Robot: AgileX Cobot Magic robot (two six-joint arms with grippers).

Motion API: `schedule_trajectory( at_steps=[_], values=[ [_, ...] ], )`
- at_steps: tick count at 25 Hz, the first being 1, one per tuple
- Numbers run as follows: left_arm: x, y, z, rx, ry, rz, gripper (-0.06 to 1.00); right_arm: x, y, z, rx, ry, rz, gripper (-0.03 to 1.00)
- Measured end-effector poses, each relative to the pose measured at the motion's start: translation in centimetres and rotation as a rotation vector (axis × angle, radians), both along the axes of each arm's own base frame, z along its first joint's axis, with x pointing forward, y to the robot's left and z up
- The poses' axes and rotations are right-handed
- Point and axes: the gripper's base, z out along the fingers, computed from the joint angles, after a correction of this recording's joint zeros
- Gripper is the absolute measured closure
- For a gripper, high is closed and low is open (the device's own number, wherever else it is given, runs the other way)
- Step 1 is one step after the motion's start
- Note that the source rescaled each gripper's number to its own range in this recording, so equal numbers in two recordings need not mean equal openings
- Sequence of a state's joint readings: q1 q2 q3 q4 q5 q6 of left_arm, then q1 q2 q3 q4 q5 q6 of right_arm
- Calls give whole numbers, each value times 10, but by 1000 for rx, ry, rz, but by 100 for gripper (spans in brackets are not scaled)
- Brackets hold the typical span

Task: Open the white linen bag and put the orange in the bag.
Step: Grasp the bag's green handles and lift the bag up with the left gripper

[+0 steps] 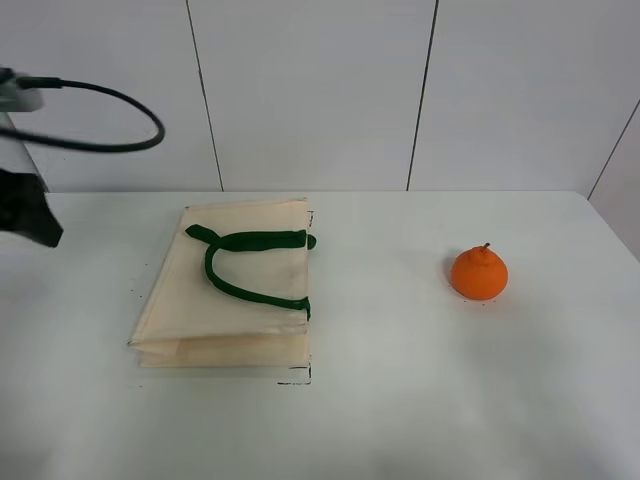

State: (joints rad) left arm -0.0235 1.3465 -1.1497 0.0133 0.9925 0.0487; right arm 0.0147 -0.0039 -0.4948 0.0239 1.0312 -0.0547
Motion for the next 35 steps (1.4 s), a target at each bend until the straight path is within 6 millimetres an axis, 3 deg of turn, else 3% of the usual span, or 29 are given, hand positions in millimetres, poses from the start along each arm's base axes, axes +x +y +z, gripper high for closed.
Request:
schedule_trajectory(
  at_steps=[3,6,11,18,21,27,35],
  values=[
    [54,-1,-18,3,46,-6,-6,0,0,0,0,0,0,-3],
    [96,-2,-42,-2,101,14,-5,0,0,0,0,0,0,-3],
    [134,-22,-78,3,195,44,-5,0,0,0,0,0,0,-3],
    [144,-93,-117,-7,266,46,-5,0,0,0,0,0,0,-3],
    [145,-113,-126,-36,249,49,-5,0,0,0,0,0,0,-3],
    [158,-132,-139,-66,185,54,-5,0,0,0,0,0,0,-3],
    [168,-133,-181,-37,199,64,-4,0,0,0,0,0,0,-3]
  ],
)
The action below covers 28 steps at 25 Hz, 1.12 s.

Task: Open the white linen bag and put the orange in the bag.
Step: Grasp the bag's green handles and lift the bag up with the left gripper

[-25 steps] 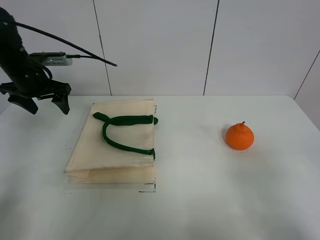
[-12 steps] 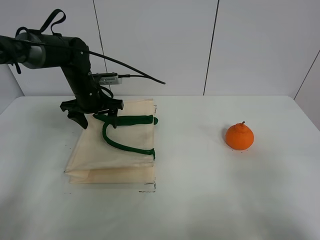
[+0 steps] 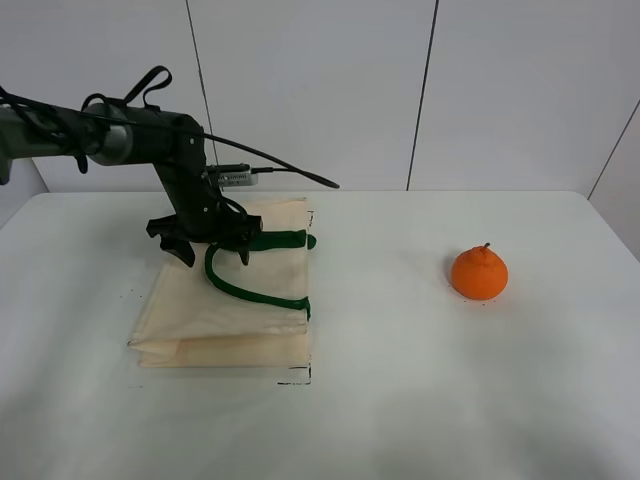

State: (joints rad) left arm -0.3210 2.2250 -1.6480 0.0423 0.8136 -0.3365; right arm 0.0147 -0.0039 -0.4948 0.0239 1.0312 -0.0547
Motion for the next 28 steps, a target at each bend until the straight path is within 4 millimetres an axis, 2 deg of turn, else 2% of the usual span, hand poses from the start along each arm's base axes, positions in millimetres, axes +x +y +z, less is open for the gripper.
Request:
schedule_trajectory(
  at_steps=[7,12,14,15,18,20,21,22,25,28],
  values=[
    [3,-1,-27,9,26,0,-4,0,0,0,0,0,0,-3],
    [3,-1,-28,9,28,0,-2,0,0,0,0,0,0,-3],
    [3,-1,-28,9,28,0,7,0,0,0,0,0,0,-3],
    [3,-1,-28,9,28,0,15,0,0,0,0,0,0,-3],
    [3,-1,-28,13,26,-2,52,0,0,0,0,0,0,-3],
    [3,0,-28,16,25,-3,81,0,0,0,0,0,0,-3],
    [3,0,-28,15,25,-1,89,0,0,0,0,0,0,-3],
    [3,-1,-28,14,25,0,93,0,0,0,0,0,0,-3],
    [2,0,-24,20,44,2,94,0,0,0,0,0,0,-3],
    [1,0,0,22,44,2,94,0,0,0,0,0,0,-3]
  ],
)
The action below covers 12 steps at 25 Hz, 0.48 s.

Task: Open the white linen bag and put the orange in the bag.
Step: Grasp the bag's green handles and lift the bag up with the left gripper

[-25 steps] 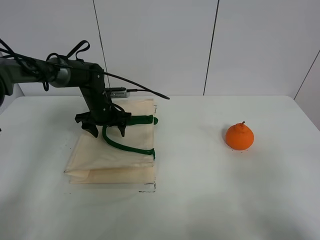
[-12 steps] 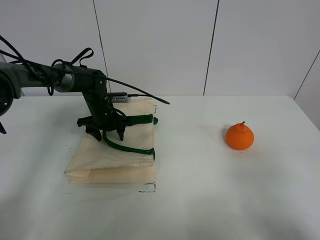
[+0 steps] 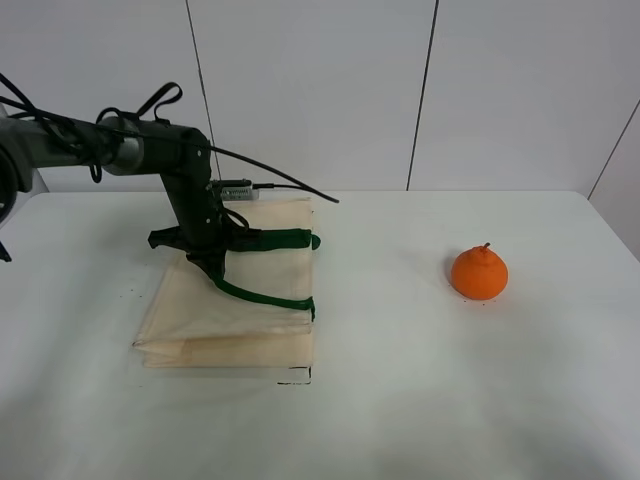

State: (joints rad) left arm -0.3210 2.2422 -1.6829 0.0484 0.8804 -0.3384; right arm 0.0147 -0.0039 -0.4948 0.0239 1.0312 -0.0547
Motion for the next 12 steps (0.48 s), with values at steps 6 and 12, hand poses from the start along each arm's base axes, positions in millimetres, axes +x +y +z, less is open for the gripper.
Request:
schedule_trajectory(
  at_steps=[6,12],
  values=[
    [1,-1,100,-51,-167,-35,94,0,0,0,0,0,0,-3],
    [-13,2,181,-85,-269,-132,94,0,0,0,0,0,0,-3]
  ],
)
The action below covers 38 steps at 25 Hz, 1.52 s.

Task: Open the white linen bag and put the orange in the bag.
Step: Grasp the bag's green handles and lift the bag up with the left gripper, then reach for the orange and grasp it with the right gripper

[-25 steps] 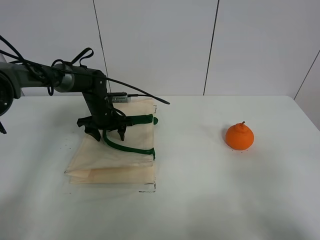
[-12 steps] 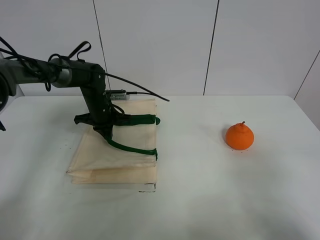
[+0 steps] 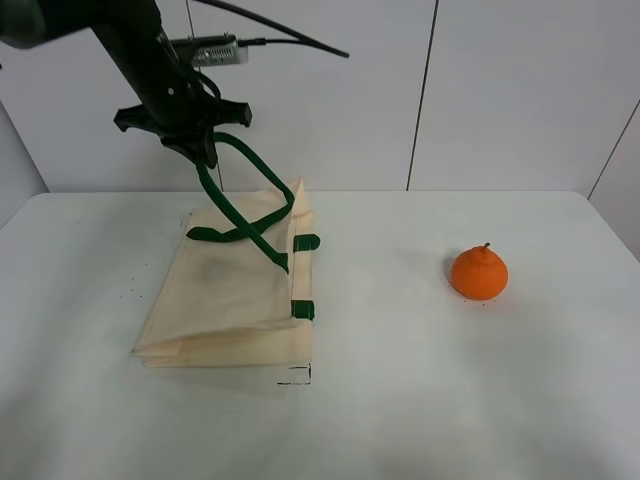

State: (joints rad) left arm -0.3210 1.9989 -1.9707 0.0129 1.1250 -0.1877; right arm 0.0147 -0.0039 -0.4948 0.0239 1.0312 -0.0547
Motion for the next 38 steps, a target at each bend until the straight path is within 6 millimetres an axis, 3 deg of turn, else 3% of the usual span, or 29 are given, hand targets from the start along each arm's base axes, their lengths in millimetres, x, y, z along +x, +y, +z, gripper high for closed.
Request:
schedule_trajectory(
  at_steps=[4,10,15,19,23,31,34,38],
  values=[
    [-9,2,39,-19,-66,-21,94,0,0,0,0,0,0,-3],
    [-31,6,79,-78,-153,-35,94,4,0,0,0,23,0,-3],
    [-42,10,97,-95,-195,-36,94,43,1,11,-2,166,-1,-3],
    [-44,10,99,-98,-201,-37,94,102,2,21,0,334,-2,-3],
    [-44,10,99,-99,-200,-37,94,177,4,21,15,518,0,-3],
    [-44,10,99,-101,-200,-37,94,337,10,-17,34,853,9,-3],
    [-44,10,99,-101,-200,-37,94,377,21,-36,19,919,37,-3],
    [-44,10,99,-101,-200,-37,94,409,35,-63,22,952,43,-3]
  ],
)
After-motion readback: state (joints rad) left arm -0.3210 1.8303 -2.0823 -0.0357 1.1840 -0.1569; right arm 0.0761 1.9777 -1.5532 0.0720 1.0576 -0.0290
